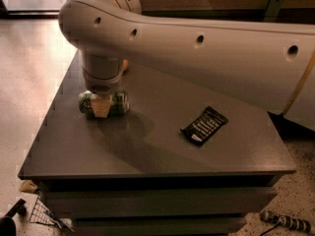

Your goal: Knock green can over

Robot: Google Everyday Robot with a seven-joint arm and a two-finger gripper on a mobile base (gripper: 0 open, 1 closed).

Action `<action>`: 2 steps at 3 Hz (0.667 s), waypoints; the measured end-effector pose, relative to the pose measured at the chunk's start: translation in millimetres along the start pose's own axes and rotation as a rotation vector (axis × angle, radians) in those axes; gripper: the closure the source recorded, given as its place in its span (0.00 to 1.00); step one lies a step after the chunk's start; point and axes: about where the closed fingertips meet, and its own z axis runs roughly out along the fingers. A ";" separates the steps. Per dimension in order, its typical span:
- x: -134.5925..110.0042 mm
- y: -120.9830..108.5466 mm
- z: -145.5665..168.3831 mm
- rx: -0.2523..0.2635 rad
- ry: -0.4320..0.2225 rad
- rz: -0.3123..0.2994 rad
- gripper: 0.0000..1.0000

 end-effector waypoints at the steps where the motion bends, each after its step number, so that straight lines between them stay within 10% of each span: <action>1: -0.2 0.1 -1.0 0.002 0.000 -0.001 0.80; 2: 0.0 0.5 -1.3 0.002 0.001 -0.001 0.59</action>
Offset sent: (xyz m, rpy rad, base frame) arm -0.0004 0.0000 0.0009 -0.0005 -0.0018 0.0001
